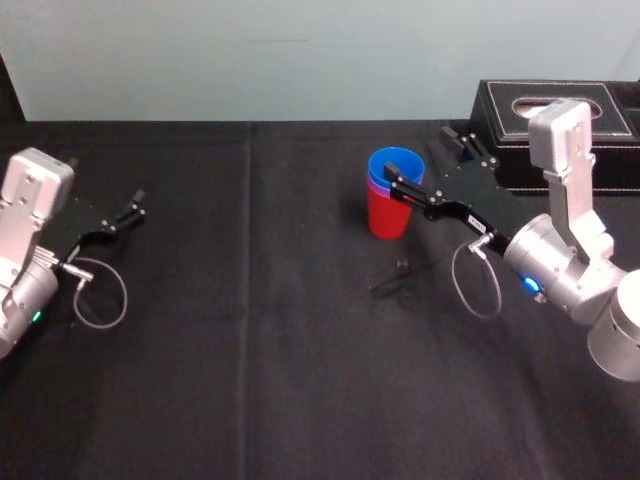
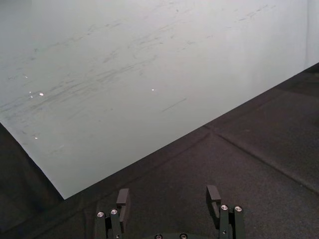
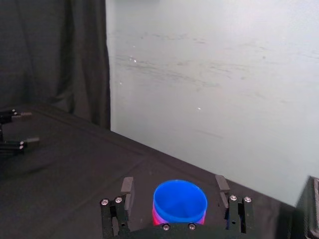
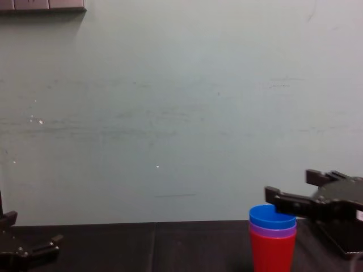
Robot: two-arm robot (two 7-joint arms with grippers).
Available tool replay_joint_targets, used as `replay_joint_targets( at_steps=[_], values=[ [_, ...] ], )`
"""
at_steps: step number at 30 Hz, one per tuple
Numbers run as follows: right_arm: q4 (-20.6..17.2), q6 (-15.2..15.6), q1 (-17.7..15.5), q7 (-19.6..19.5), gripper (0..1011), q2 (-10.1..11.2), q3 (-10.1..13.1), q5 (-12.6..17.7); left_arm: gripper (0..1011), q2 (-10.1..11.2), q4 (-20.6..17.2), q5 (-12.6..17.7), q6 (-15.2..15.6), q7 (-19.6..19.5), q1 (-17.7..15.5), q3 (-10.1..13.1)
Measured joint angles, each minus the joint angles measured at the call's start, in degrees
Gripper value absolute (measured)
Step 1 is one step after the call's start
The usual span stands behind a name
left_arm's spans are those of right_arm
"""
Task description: Stack the three plastic cups sequentially using one hand.
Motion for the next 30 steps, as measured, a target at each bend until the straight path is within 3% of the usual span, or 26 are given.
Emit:
replay_joint_targets(
  at_steps=[5, 13, 19, 25, 30],
  values=[
    [-5.59, 0.51, -6.49, -3.30, 1004, 0.28, 2.26, -0.70, 1005, 0.00, 0.00, 0.00, 0.00, 0.00, 0.00, 0.00],
    [-8.22, -0.60, -13.09, -7.49, 1004, -1.59, 4.23, -2.96, 1005, 0.00, 0.00, 0.00, 0.00, 0.00, 0.00, 0.00],
    [-8.09, -1.11, -15.03, -9.80, 1004, -3.34, 4.71, -5.34, 1005, 0.00, 0.00, 0.00, 0.00, 0.00, 0.00, 0.00],
    [-6.39, -3.10, -15.29, -9.49, 1004, -4.19, 4.46, -7.23, 1005, 0.00, 0.00, 0.00, 0.00, 0.00, 0.00, -0.01],
    [-6.58, -3.02, -15.37, -9.50, 1004, -4.20, 4.48, -7.20, 1005, 0.00, 0.00, 0.00, 0.00, 0.00, 0.00, -0.01]
  ],
)
